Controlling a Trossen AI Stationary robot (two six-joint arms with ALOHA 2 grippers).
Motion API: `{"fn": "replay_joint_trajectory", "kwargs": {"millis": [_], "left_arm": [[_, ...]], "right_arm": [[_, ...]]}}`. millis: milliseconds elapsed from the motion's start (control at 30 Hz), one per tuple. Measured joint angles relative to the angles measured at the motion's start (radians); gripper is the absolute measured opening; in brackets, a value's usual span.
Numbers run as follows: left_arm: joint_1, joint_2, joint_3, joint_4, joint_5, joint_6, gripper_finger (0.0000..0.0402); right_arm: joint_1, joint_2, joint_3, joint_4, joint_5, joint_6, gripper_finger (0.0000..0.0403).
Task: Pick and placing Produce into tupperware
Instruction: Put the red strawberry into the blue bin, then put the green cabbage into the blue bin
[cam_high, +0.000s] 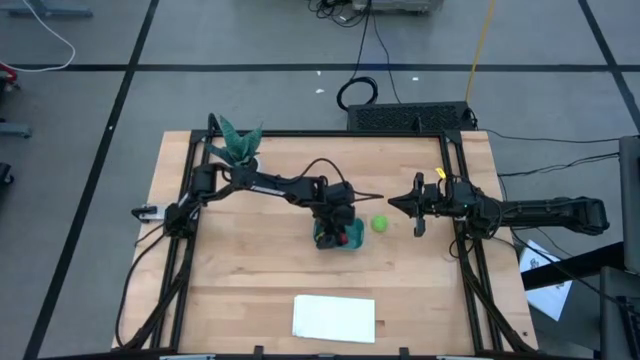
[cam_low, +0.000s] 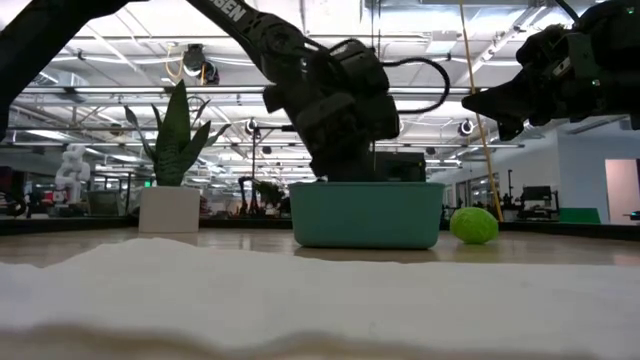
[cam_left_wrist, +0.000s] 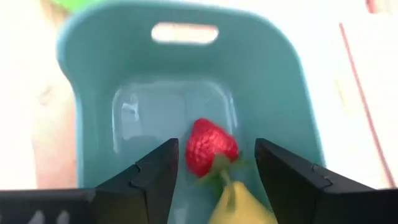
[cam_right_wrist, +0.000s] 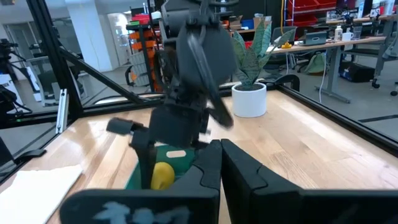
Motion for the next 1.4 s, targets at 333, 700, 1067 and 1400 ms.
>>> {"fn": "replay_joint_trajectory", "kwargs": {"millis": [333,700,1067,1400], "left_arm": [[0.000,-0.001,0.145,-0.200,-0.069,0.072,0.0216],[0.004,-0.002,0.245,-0.310,-0.146,0.130,0.0142],[0.032,-0.001,0.245,-0.313,-0.151,0.131,0.0007],[0.034,-0.022,0.244,-0.358,-0.265,0.154,0.0003]], "right_arm": [[0.000,0.000,0.000,0.000,0.000,0.000,0.0000],[0.000,0.000,0.000,0.000,0.000,0.000,0.0000],[0.000,0.000,0.000,0.000,0.000,0.000,0.0000],[0.000,0.000,0.000,0.000,0.000,0.000,0.0000]]}}
